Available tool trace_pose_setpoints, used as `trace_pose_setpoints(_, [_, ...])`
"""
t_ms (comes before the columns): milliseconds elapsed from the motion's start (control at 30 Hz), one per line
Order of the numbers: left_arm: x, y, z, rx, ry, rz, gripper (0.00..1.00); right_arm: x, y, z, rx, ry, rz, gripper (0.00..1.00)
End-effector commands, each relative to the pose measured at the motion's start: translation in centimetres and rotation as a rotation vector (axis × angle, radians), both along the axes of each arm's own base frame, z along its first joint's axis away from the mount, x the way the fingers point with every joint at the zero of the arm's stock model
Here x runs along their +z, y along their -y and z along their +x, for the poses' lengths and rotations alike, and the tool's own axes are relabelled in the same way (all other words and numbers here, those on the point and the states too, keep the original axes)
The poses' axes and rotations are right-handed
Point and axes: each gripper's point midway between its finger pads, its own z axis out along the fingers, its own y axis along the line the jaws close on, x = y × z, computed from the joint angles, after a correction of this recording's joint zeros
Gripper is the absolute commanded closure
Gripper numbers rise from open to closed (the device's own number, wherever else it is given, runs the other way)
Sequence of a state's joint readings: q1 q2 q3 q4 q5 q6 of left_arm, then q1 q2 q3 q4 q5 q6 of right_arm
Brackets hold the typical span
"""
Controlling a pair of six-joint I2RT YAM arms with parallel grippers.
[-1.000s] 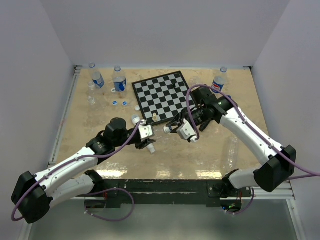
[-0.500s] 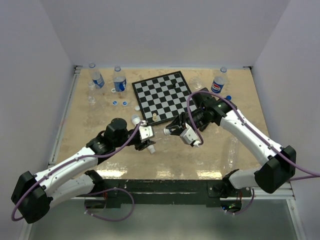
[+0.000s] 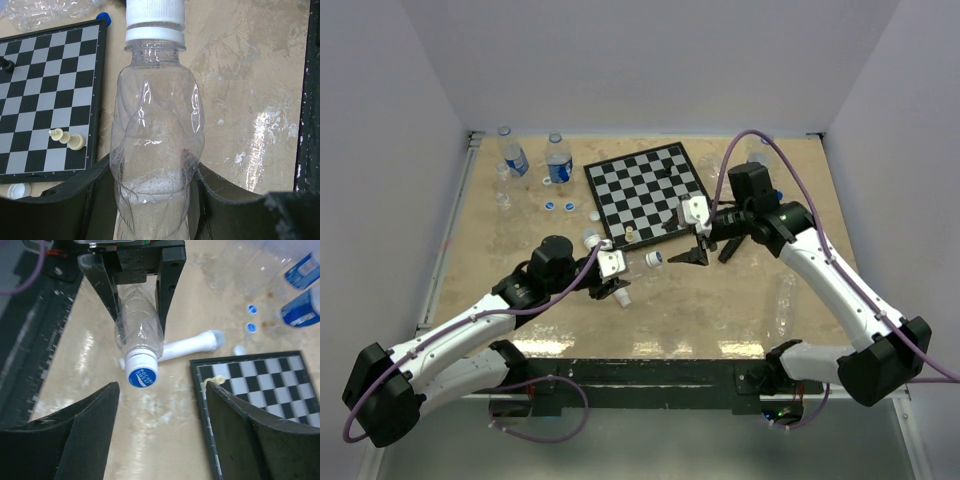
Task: Unscrew the bottle caps
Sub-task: Unscrew the bottle cap from the plastic bottle.
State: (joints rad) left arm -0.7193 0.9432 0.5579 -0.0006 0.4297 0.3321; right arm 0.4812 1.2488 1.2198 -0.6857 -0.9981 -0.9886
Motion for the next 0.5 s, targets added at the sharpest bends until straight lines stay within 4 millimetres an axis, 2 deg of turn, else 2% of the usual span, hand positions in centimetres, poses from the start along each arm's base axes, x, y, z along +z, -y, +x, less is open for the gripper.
trace_pose_setpoints(0, [2.5,0.6,0.6,-0.001,0.054,-0.063,0.95,-1.4,-0.4,-1.5,-0.117,-0.417,-0.013,0.24])
trace_pose_setpoints(133, [2.5,0.6,0.6,0.004,0.054,-0.06,0.95,-2.5,-0.4,-1.2,-0.126,-0.457,-0.043,0.21])
trace_pose_setpoints(267, [2.5,0.5,0.6,0.008,0.056,-0.06,0.95,-3.3,-0.8,-0.8,-0.122,-0.496,-0.056,0.24])
trace_pose_setpoints(467, [2.5,0.6,0.6,0.005,0.056,-0.059,0.95,-3.5,-1.3,-1.0,-0.106,-0.511,-0.066,0.29])
